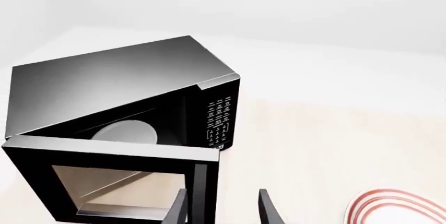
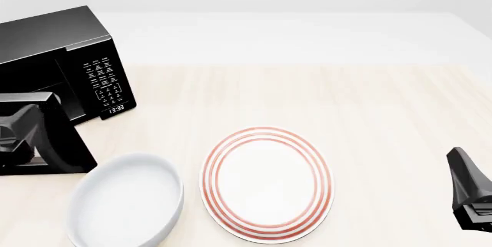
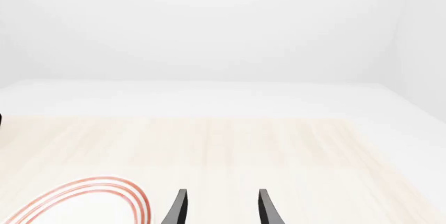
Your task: Open the microwave.
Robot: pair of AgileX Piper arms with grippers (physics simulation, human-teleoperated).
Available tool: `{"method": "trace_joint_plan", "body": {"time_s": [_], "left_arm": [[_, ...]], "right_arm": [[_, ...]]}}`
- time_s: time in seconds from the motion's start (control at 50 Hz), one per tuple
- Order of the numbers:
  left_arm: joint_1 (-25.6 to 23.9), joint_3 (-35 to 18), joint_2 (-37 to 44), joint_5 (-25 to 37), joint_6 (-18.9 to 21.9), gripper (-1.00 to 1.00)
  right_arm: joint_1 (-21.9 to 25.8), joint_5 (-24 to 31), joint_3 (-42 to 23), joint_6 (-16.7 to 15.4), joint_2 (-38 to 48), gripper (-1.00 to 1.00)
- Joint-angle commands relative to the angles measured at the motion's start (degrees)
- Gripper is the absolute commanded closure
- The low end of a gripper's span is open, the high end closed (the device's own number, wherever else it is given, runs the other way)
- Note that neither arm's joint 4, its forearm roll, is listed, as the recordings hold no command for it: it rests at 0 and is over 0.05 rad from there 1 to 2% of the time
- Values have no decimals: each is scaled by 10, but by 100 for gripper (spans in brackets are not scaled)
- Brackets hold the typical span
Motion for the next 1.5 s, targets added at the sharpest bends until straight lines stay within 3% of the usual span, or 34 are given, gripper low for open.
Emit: {"method": "trace_joint_plan", "body": {"time_s": [0.02, 0.4, 0.48, 0.5, 0.56, 0.6, 0.84, 0.86, 0.88, 0.92, 0.94, 1.0, 1.06, 1.18, 1.24, 1.28, 1.3, 1.38, 1.42, 1.5], "left_arm": [[-6, -34, -53, 78, 9, -100], [-6, -98, -102, 168, 25, -100], [-6, -106, -100, 174, 31, -100], [-8, -71, -117, 155, 33, -100], [-10, -112, -103, 179, 34, -100], [-9, -89, -118, 169, 35, -100], [-9, -148, -112, 213, 41, -100], [-10, -123, -123, 198, 42, -100], [-10, -143, -114, 208, 42, -100], [-10, -125, -120, 195, 42, -100], [-11, -156, -105, 210, 44, -100], [-11, -137, -112, 195, 46, -100], [-10, -194, -84, 222, 50, -100], [-11, -171, -88, 202, 58, -100], [-17, -229, -56, 231, 54, -100], [-21, -238, -44, 231, 57, -100], [-23, -212, -51, 214, 58, -100], [-30, -260, -14, 237, 57, -100], [-31, -231, -21, 219, 59, -100], [-35, -256, 0, 237, 70, -100]], "right_arm": [[0, 0, 0, 0, 0, -100], [0, 0, 0, 0, 0, -100], [0, 0, 0, 0, 0, -100], [0, 0, 0, 0, 0, -100], [0, 0, 0, 0, 0, -100], [0, 0, 0, 0, 0, -100], [0, 0, 0, 0, 0, -100], [0, 0, 0, 0, 0, -100], [0, 0, 0, 0, 0, -100], [0, 0, 0, 0, 0, -100], [0, 0, 0, 0, 0, -100], [0, 0, 0, 0, 0, -100], [0, 0, 0, 0, 0, -100], [0, 0, 0, 0, 0, -100], [0, 0, 0, 0, 0, -100], [0, 0, 0, 0, 0, -100], [0, 0, 0, 0, 0, -100], [0, 0, 0, 0, 0, -100], [0, 0, 0, 0, 0, -100], [0, 0, 0, 0, 0, -100]]}}
